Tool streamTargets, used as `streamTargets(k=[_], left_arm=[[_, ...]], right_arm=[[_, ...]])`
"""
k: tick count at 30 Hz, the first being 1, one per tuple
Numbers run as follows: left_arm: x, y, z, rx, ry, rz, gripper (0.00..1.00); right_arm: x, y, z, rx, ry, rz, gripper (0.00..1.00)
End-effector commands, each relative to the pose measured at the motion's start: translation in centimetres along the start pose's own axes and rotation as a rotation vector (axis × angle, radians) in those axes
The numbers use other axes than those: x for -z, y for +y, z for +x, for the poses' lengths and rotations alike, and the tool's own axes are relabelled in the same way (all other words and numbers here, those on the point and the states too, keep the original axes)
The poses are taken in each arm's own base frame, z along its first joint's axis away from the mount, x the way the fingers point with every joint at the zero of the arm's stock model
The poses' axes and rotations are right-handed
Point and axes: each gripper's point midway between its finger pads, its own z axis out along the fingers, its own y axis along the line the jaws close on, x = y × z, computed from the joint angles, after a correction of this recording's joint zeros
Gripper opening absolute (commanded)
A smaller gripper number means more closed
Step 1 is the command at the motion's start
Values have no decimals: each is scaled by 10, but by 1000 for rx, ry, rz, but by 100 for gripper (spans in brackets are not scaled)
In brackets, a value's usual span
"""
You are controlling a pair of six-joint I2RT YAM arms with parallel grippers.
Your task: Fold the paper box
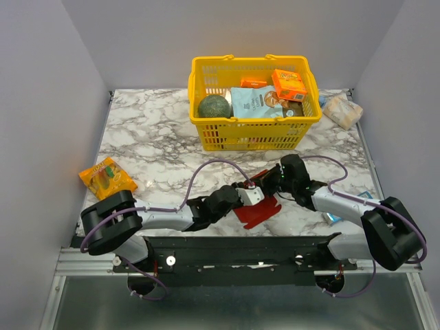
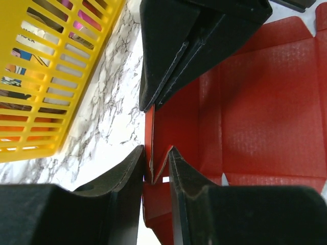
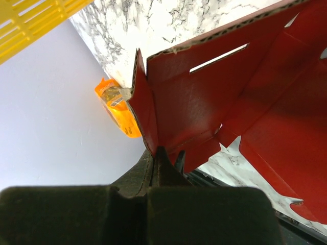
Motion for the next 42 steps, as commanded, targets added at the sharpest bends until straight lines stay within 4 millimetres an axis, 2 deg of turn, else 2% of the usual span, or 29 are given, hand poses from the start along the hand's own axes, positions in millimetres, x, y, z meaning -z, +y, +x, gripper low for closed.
streamTargets(k=[1,2,4,11,15,16,17,19,20,23,28,29,30,32,34,35,37,38,39,41,42], left_arm=[[-5,9,-17,-26,-31,-52,28],[-5,8,-16,-32,-25,-53,23],[-5,7,-18,-42,-26,-51,22],[-5,2,-17,-86,-20,-44,4],[-5,-1,-16,-102,-13,-47,4],[-6,0,-15,-101,-8,-54,6],[-6,0,-15,-89,-7,-58,22],[-5,2,-16,-73,-10,-66,43],[-3,4,-19,-48,-19,-72,61],[6,12,-27,-8,-47,-93,76],[31,19,-40,157,-114,-86,89],[40,24,-48,198,-145,-86,89],[45,22,-46,239,-153,-70,92],[57,28,-54,395,-200,-73,96],[63,28,-46,491,-197,-76,98],[67,31,-44,609,-197,-92,99],[70,32,-30,735,-173,-123,99],[74,33,-30,854,-187,-124,98],[74,30,-17,910,-170,-133,98],[75,29,-9,998,-170,-131,98],[74,30,4,1065,-150,-147,95]], right_arm=[[1,2,11,8,61,4,0],[1,3,11,9,61,3,0],[0,1,12,10,66,7,1],[0,4,12,12,66,1,0],[0,2,11,8,63,5,1],[0,1,11,5,61,8,0],[0,3,10,5,57,4,0],[0,2,10,-1,51,4,0],[0,4,8,-5,41,2,0],[1,6,5,-18,20,-5,0],[3,11,-4,-45,-37,-19,0],[4,14,-7,-52,-58,-28,0],[3,13,-10,-70,-71,-28,0],[4,17,-17,-84,-112,-39,0],[4,20,-21,-110,-133,-49,1],[5,23,-24,-114,-155,-56,0],[6,30,-30,-129,-185,-72,0],[6,31,-34,-138,-212,-76,0],[6,34,-37,-154,-225,-85,0],[6,39,-42,-160,-249,-94,0],[6,42,-43,-160,-254,-99,0]])
